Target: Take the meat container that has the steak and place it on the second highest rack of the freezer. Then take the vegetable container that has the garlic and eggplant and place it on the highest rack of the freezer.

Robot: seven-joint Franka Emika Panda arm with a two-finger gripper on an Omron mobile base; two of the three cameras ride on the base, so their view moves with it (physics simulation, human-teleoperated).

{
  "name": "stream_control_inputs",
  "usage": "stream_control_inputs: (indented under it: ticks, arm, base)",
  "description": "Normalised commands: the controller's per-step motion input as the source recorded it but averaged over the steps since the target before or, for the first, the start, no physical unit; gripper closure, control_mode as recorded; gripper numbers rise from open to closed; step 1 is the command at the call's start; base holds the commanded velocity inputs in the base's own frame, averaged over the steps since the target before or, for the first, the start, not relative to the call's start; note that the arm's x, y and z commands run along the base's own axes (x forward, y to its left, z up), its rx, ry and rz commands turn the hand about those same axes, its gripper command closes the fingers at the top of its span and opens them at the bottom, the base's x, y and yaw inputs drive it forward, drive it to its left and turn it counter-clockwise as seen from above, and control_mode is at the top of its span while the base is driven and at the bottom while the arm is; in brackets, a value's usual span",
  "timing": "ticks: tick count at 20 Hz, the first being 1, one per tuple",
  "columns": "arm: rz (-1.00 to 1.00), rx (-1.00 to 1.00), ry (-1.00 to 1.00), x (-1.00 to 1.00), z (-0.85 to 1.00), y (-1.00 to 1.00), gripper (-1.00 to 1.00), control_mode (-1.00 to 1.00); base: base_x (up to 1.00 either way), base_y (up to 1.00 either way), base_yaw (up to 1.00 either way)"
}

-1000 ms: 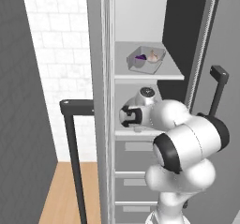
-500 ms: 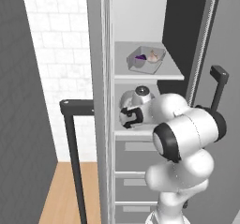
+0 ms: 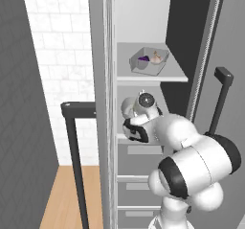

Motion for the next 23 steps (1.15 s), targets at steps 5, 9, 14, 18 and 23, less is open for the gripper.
stream_control_inputs:
  ticks: [5,9,14,18,23]
  arm:
    - [-0.1,0.02,-0.23,-1.0,0.61,0.07,-1.0,-1.0]
    - [0.0,0.12,-0.15,-1.0,1.0,-0.59,-1.0,-1.0]
    - [0.02,0.13,-0.1,-1.0,1.0,-0.77,-1.0,-1.0]
    - [0.05,0.07,0.04,-1.0,1.0,-0.21,-1.0,-1.0]
    - [0.14,0.0,0.27,-1.0,1.0,0.18,-1.0,-1.0]
  base:
    - [0.0,0.0,0.0]
    - [0.0,0.0,0.0]
    - [0.0,0.0,0.0]
    - [0.0,0.0,0.0]
    - [0.0,0.0,0.0]
